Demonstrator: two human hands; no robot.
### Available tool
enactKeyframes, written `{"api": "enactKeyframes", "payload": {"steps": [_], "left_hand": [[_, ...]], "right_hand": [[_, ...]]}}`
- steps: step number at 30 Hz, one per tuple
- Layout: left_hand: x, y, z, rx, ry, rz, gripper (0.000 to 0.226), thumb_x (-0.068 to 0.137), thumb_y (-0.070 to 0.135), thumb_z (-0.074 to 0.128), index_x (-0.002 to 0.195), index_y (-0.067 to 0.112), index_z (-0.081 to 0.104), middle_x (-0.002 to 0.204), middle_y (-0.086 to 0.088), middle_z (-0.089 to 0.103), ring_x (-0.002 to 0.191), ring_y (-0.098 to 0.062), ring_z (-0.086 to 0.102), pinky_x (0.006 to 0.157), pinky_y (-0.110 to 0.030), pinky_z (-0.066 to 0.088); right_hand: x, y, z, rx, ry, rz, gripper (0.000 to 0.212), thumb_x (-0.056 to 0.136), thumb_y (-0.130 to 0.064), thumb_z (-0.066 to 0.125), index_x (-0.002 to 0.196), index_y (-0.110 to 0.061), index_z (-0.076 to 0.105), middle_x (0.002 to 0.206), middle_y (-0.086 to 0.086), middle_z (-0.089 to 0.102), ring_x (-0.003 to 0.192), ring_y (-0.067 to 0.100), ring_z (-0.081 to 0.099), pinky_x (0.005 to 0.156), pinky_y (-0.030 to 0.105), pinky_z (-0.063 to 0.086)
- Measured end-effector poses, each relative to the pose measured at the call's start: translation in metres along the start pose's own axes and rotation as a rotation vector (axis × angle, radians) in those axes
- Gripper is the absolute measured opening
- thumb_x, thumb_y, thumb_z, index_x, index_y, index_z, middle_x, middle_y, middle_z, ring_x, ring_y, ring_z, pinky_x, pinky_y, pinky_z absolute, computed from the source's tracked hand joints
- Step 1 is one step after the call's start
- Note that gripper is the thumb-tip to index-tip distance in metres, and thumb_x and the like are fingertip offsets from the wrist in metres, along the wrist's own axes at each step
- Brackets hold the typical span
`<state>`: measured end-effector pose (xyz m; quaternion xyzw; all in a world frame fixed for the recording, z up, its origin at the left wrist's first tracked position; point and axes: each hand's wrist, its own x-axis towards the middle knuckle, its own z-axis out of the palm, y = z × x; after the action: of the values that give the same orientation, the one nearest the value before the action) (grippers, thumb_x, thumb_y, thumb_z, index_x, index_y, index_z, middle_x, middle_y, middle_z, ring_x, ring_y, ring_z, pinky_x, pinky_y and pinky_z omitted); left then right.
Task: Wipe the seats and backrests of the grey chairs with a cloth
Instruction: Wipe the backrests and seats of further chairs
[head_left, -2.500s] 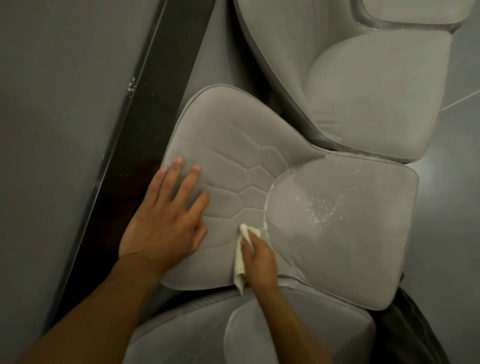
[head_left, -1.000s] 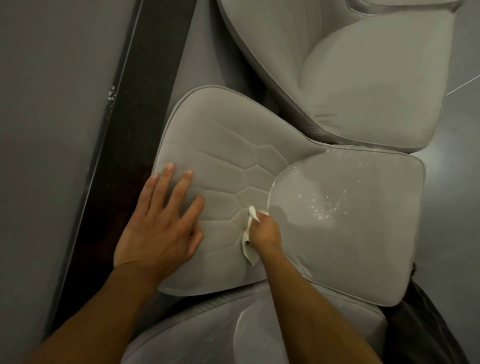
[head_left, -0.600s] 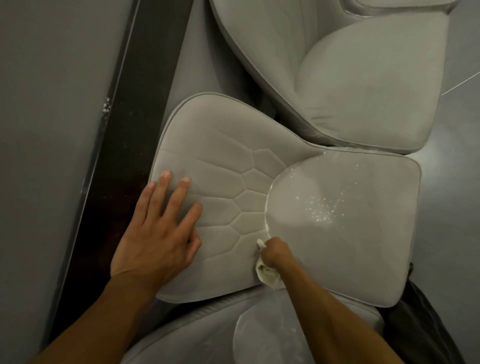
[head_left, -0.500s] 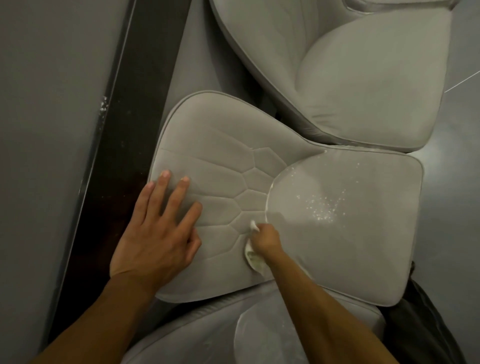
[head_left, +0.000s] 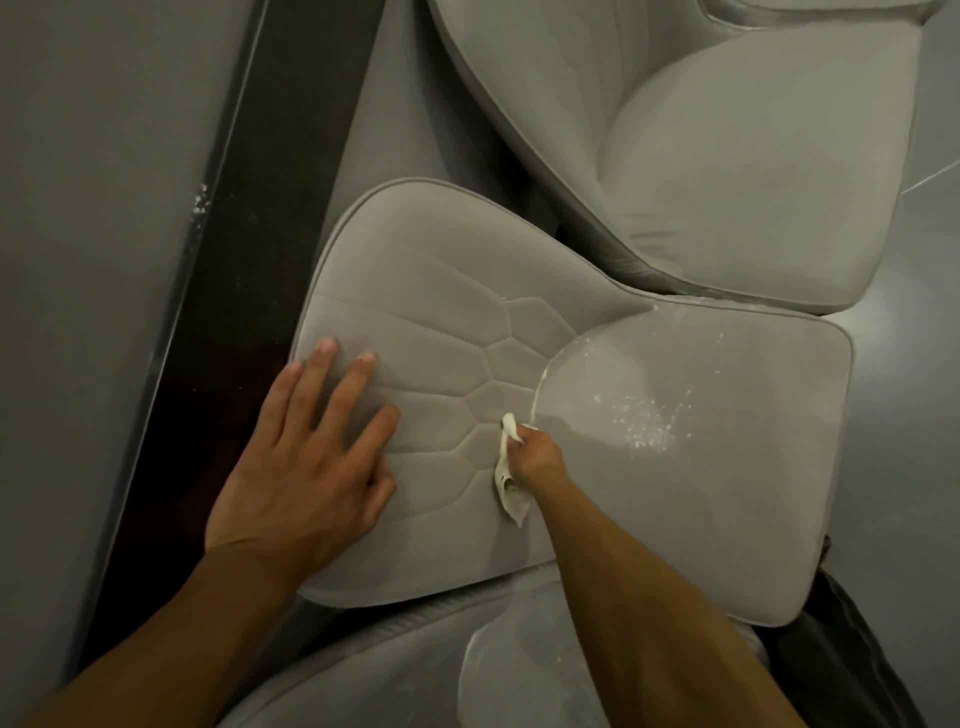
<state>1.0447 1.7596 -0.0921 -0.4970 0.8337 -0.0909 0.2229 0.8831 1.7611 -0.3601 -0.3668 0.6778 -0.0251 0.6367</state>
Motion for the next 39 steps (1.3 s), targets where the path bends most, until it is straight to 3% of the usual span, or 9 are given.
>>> {"api": "enactKeyframes", "payload": {"steps": [6,11,19,24,27,30,34,36,39], "left_hand": [[0.000,0.000,-0.002,0.037,0.002,0.005,0.054,0.089,0.043,0.049,0.131,0.012,0.063,0.159,-0.027,0.032,0.151,-0.049,0.016,0.123,-0.060,0.013],[0.001,0.000,-0.005,0.055,-0.014,0.015,0.054,0.090,0.045,0.048,0.131,0.012,0.062,0.158,-0.027,0.032,0.151,-0.049,0.016,0.123,-0.060,0.015],[-0.001,0.002,-0.009,-0.018,0.053,0.044,0.056,0.090,0.055,0.050,0.125,0.016,0.070,0.153,-0.024,0.042,0.149,-0.049,0.023,0.118,-0.064,0.024],[0.000,0.003,-0.008,-0.003,0.054,0.056,0.056,0.088,0.052,0.046,0.123,0.018,0.072,0.151,-0.020,0.046,0.148,-0.043,0.030,0.116,-0.062,0.025],[0.015,0.010,-0.006,0.080,0.078,0.111,0.058,0.086,0.048,0.044,0.125,0.015,0.071,0.147,-0.026,0.046,0.142,-0.049,0.035,0.113,-0.062,0.025],[0.052,0.005,-0.002,0.140,0.075,0.303,0.059,0.088,0.048,0.042,0.128,0.015,0.070,0.151,-0.029,0.044,0.145,-0.051,0.031,0.120,-0.065,0.015],[0.084,-0.010,0.000,0.213,-0.009,0.350,0.063,0.088,0.058,0.038,0.131,0.023,0.068,0.158,-0.024,0.037,0.150,-0.047,0.022,0.120,-0.069,0.008],[0.084,-0.010,0.001,0.215,-0.040,0.336,0.064,0.088,0.061,0.037,0.130,0.025,0.069,0.159,-0.023,0.035,0.151,-0.046,0.019,0.119,-0.071,0.006],[0.084,-0.005,-0.001,0.182,-0.061,0.326,0.063,0.087,0.061,0.041,0.128,0.024,0.071,0.160,-0.022,0.034,0.152,-0.046,0.019,0.117,-0.073,0.007]], "right_hand": [[-0.030,-0.004,0.018,0.192,0.189,-0.211,0.034,0.103,-0.036,0.046,0.117,-0.017,0.071,0.116,0.009,0.071,0.111,0.027,0.064,0.087,0.023,0.043],[-0.072,0.022,0.030,0.272,0.212,-0.574,0.035,0.097,-0.024,0.054,0.128,-0.015,0.067,0.124,0.002,0.065,0.117,0.011,0.056,0.106,0.019,0.039],[-0.075,0.025,0.015,0.376,0.207,-0.437,0.019,0.091,-0.019,0.067,0.109,-0.020,0.072,0.103,0.002,0.070,0.092,0.015,0.064,0.085,0.027,0.048],[-0.093,0.028,0.018,0.192,0.034,-0.630,0.046,0.101,-0.027,0.052,0.146,-0.025,0.046,0.139,0.005,0.044,0.120,0.017,0.050,0.105,0.019,0.034],[-0.088,0.032,0.018,-0.014,-0.010,-0.685,0.051,0.105,-0.030,0.039,0.154,-0.031,0.027,0.140,0.003,0.032,0.112,0.023,0.052,0.102,0.026,0.039],[-0.074,0.029,0.010,-0.038,0.020,-0.692,0.054,0.103,-0.021,0.042,0.153,-0.031,0.028,0.138,0.009,0.035,0.115,0.030,0.052,0.102,0.034,0.043],[-0.046,0.011,0.002,0.245,0.308,-0.408,0.050,0.104,-0.019,0.041,0.153,-0.027,0.033,0.143,0.012,0.034,0.126,0.027,0.046,0.105,0.021,0.030],[-0.027,0.005,0.000,0.246,0.284,-0.310,0.051,0.104,-0.017,0.042,0.153,-0.028,0.033,0.143,0.012,0.034,0.127,0.026,0.047,0.105,0.018,0.028],[-0.002,0.007,0.003,0.116,0.128,-0.315,0.050,0.100,-0.021,0.045,0.148,-0.031,0.039,0.137,0.014,0.042,0.123,0.032,0.048,0.105,0.036,0.040]]}}
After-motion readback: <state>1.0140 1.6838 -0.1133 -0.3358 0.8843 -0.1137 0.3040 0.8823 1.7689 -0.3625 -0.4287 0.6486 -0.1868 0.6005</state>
